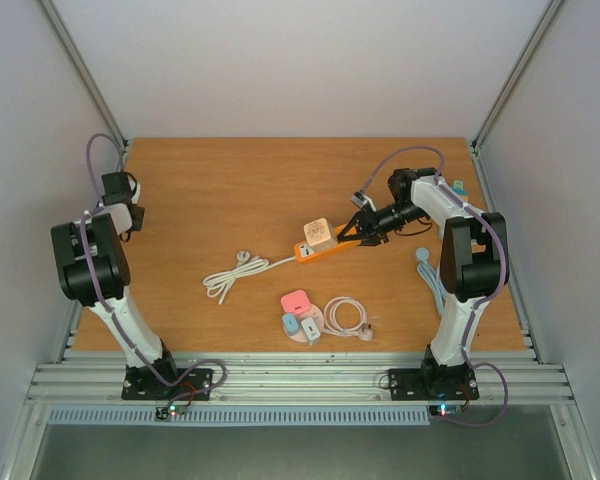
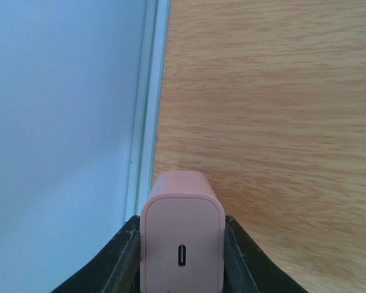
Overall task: Pull the plug off the socket
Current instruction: Place the plug at the center of the board, then remove the plug from the socket.
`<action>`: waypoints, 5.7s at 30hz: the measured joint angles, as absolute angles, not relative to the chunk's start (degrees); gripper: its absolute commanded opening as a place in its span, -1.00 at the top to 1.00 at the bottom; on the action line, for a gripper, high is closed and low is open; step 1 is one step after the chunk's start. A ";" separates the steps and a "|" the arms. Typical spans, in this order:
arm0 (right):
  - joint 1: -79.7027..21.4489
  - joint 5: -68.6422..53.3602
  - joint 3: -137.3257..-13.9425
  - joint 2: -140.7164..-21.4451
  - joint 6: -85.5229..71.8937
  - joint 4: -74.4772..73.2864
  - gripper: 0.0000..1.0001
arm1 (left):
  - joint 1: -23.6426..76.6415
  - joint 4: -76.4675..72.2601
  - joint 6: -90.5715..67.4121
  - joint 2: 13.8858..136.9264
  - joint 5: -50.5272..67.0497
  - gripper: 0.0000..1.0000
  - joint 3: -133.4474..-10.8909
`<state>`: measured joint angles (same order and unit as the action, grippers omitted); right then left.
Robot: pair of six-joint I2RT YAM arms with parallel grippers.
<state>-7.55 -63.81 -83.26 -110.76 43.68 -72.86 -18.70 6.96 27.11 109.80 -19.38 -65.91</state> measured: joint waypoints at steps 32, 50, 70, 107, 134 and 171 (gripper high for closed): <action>-7.55 -63.77 -83.26 -110.76 43.62 -72.71 0.98 | -16.43 11.07 26.20 103.98 -12.03 -0.99 -63.48; -7.55 -63.13 -83.26 -110.76 43.48 -72.49 0.98 | 2.35 20.01 27.18 80.60 20.08 -0.99 -60.23; -7.55 -62.24 -83.26 -110.76 43.42 -72.44 0.98 | 31.55 29.06 32.42 81.38 26.52 -0.99 -66.39; -7.55 -61.89 -83.26 -110.80 43.55 -72.71 0.98 | 40.21 33.91 32.38 95.22 23.49 0.18 -78.96; -6.68 -61.69 -83.48 -110.85 48.56 -76.75 0.98 | 40.14 33.54 29.69 95.42 25.89 0.99 -78.96; -6.00 -61.10 -83.81 -110.83 47.05 -76.75 0.97 | 40.18 34.35 29.47 96.49 26.96 0.99 -80.25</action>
